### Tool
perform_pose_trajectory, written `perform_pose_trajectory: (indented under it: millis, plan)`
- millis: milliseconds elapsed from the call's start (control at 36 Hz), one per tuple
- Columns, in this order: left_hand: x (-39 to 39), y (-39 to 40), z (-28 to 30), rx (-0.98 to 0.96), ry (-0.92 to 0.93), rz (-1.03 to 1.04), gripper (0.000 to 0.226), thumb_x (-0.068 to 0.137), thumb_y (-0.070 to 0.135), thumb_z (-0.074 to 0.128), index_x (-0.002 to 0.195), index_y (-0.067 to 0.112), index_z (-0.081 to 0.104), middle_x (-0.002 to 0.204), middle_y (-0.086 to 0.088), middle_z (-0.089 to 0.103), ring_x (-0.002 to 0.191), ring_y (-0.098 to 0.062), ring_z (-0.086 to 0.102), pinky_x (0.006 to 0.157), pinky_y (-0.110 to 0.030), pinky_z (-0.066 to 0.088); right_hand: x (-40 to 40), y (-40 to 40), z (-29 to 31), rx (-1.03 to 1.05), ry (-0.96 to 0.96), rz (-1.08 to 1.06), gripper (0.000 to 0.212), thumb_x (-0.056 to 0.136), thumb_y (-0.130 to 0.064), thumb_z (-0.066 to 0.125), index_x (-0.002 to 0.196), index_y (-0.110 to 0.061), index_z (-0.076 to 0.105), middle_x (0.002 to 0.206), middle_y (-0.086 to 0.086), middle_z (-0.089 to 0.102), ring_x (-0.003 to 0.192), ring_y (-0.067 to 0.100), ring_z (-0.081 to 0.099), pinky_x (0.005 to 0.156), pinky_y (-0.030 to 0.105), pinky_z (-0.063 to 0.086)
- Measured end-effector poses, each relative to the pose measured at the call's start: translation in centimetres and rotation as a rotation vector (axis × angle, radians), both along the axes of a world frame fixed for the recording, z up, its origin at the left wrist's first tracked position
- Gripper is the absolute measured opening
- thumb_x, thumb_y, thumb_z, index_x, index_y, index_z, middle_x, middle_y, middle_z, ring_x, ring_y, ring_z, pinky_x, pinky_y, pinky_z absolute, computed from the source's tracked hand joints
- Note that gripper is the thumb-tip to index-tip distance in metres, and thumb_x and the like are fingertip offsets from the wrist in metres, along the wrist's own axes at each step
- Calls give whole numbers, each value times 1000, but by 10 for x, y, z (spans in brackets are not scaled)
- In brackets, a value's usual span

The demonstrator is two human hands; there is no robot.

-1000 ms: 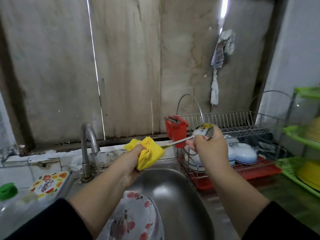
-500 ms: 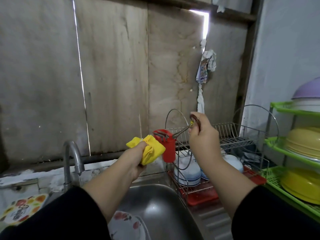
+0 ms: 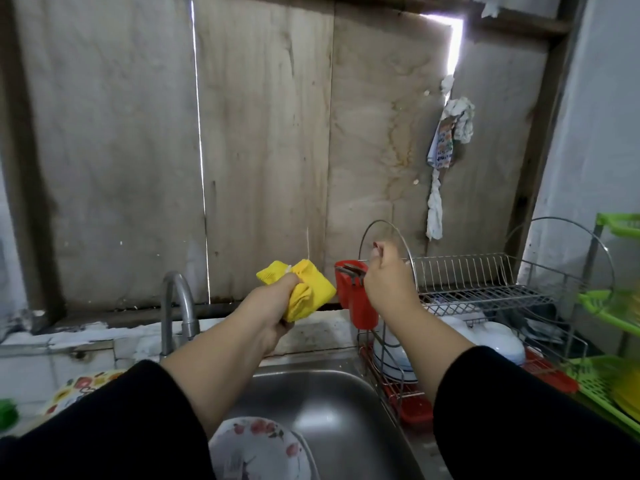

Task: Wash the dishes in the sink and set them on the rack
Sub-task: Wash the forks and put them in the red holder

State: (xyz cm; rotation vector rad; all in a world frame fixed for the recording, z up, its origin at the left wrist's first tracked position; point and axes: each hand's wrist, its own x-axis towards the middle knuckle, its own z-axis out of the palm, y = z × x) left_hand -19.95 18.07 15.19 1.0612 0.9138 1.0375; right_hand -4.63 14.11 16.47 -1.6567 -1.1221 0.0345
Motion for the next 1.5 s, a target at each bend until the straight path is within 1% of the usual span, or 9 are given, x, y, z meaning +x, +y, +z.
perform_pose_trajectory:
  millis: [278, 611, 722, 778, 861, 1056, 1167, 1361, 1500]
  plan:
    - [-5, -2, 0, -8, 1, 0, 9, 91, 22, 56, 86, 16, 55, 84, -4, 60, 72, -15, 54, 59, -25, 40, -4, -6, 5, -172, 331, 179, 38, 98, -13, 36, 136, -11, 37, 83, 0, 50, 65, 12, 45, 53, 24, 35]
    - [-8, -11, -13, -37, -39, -26, 7, 91, 20, 57, 86, 15, 56, 80, -3, 61, 69, -14, 54, 60, -24, 40, -10, -7, -32, -45, 379, 104, 65, 91, -11, 46, 149, -11, 15, 122, -1, 45, 102, 26, 53, 77, 30, 41]
    - [-11, -17, -20, -21, -40, -29, 11, 92, 19, 56, 81, 15, 56, 71, -2, 59, 62, -13, 52, 55, -24, 38, -24, -16, -52, -1, 403, 170, 49, 90, -8, 45, 137, -16, 37, 116, 8, 59, 89, 18, 54, 68, 23, 40]
    - [-13, -20, -25, -8, -33, -35, 12, 92, 19, 55, 81, 15, 57, 66, 0, 61, 61, -12, 54, 54, -23, 40, -32, -22, -60, -28, 451, 218, 56, 93, -15, 48, 146, -18, 30, 133, 5, 52, 111, 19, 52, 89, 27, 42]
    - [-17, -21, -39, 13, 2, -47, 10, 92, 23, 55, 89, 15, 61, 77, -3, 67, 71, -16, 60, 64, -25, 45, -44, -26, -76, -84, 602, 338, 58, 94, -28, 51, 147, -16, 30, 134, 2, 47, 121, 18, 47, 104, 37, 37]
    - [-23, -31, -81, 69, 153, 10, 19, 90, 33, 56, 98, 16, 60, 98, -11, 69, 90, -25, 65, 85, -37, 49, -60, -27, -105, -91, 1116, 583, 24, 96, -21, 52, 113, -6, 61, 108, 14, 69, 97, 23, 66, 81, 34, 54]
    - [-29, -38, -102, 90, 250, 101, 13, 93, 32, 54, 89, 21, 59, 92, -3, 66, 86, -19, 64, 75, -30, 49, -70, -23, -128, -40, 1294, 625, 26, 94, -7, 51, 118, 3, 57, 102, 19, 69, 81, 23, 69, 63, 31, 58]
    - [-41, -38, -134, 138, 477, 174, 40, 95, 33, 51, 96, -6, 63, 99, -22, 64, 71, -13, 55, 49, -8, 37, -84, -14, -169, -78, 1587, 679, 38, 95, -12, 48, 128, 6, 52, 120, 20, 62, 106, 29, 60, 83, 34, 52]
    - [-48, -43, -144, 82, 518, 187, 46, 100, 49, 24, 88, 27, 63, 83, 10, 57, 80, -9, 49, 57, -18, 36, -82, -12, -191, -99, 1730, 736, 47, 76, -26, 66, 117, -4, 62, 117, 18, 65, 105, 31, 64, 83, 42, 54]
